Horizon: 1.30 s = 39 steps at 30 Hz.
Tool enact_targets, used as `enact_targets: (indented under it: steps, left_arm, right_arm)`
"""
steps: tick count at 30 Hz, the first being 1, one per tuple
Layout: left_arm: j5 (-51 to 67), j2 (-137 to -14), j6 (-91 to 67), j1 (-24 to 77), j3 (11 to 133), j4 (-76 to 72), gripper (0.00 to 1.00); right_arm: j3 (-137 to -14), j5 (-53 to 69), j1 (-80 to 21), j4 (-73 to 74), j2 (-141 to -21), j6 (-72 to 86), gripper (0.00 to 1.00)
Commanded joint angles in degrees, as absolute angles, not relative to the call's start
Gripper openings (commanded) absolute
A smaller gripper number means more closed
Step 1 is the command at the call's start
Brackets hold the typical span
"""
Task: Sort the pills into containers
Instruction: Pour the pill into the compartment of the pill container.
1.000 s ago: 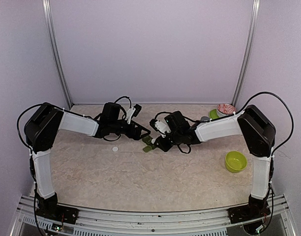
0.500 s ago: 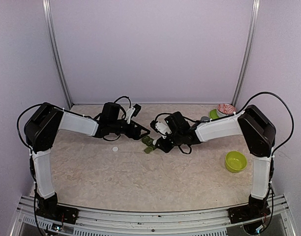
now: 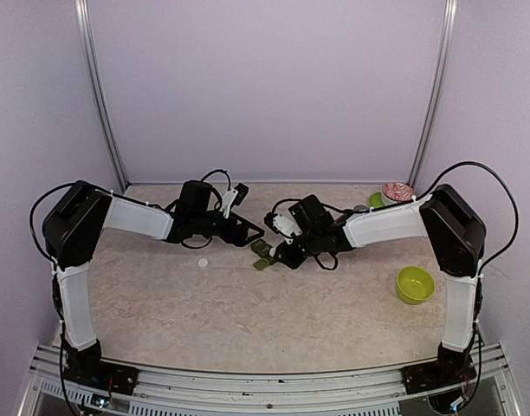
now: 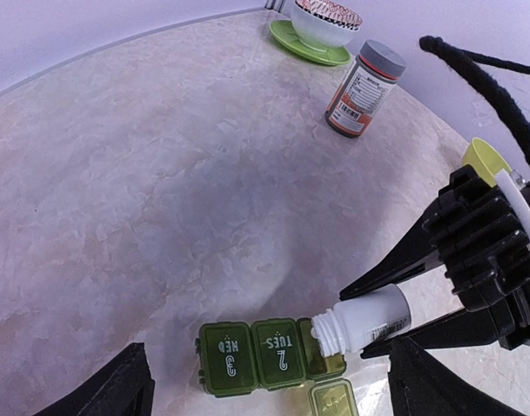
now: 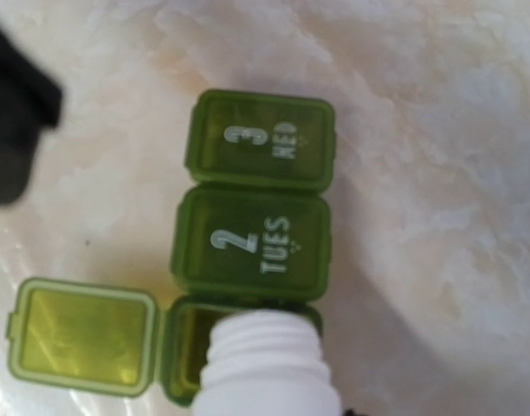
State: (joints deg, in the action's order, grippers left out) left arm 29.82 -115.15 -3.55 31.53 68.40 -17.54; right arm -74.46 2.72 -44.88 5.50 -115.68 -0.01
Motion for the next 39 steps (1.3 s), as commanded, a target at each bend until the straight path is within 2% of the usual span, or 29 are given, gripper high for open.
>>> enact_targets:
  steps: [1,39]
  left_arm:
    - [31.0,-115.6,-3.8,31.3,69.1,-18.1,0.92]
    - [31.1,-115.3,-3.8,31.1,68.9,-18.2,0.91]
  right_arm:
    - [-75.9,3.1,-45.3,7.3,-113.3,-0.3,0.25]
    - [-81.5,4.9,-45.4,16.2,-115.7,-0.9,0.25]
